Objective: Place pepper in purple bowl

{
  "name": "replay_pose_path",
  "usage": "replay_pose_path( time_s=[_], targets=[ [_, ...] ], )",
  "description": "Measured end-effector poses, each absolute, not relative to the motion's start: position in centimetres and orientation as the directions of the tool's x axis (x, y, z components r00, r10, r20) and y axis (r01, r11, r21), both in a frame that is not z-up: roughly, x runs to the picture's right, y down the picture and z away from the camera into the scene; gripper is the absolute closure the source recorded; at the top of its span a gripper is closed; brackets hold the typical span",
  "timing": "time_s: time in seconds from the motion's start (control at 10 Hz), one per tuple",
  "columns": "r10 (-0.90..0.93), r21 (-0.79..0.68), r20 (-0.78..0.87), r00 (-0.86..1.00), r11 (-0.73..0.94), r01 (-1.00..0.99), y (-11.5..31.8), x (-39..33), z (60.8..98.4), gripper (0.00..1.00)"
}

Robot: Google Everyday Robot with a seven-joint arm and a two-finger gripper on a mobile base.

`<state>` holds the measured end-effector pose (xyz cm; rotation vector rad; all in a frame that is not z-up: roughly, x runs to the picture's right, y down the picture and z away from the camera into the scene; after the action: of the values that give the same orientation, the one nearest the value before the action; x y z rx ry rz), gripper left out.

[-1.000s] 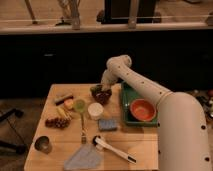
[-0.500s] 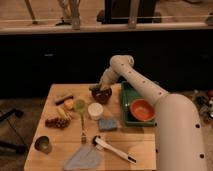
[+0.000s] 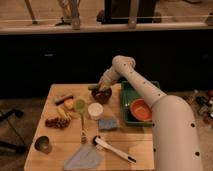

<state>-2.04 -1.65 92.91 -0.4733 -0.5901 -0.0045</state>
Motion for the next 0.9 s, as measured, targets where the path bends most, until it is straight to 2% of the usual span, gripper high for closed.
replay_pose_path(
  time_s=[0.9],
  targets=[
    [0.168,-0.445,0.613,0.772,0.881,0.162,-1.6,-0.2,92.3,1.0]
  ],
)
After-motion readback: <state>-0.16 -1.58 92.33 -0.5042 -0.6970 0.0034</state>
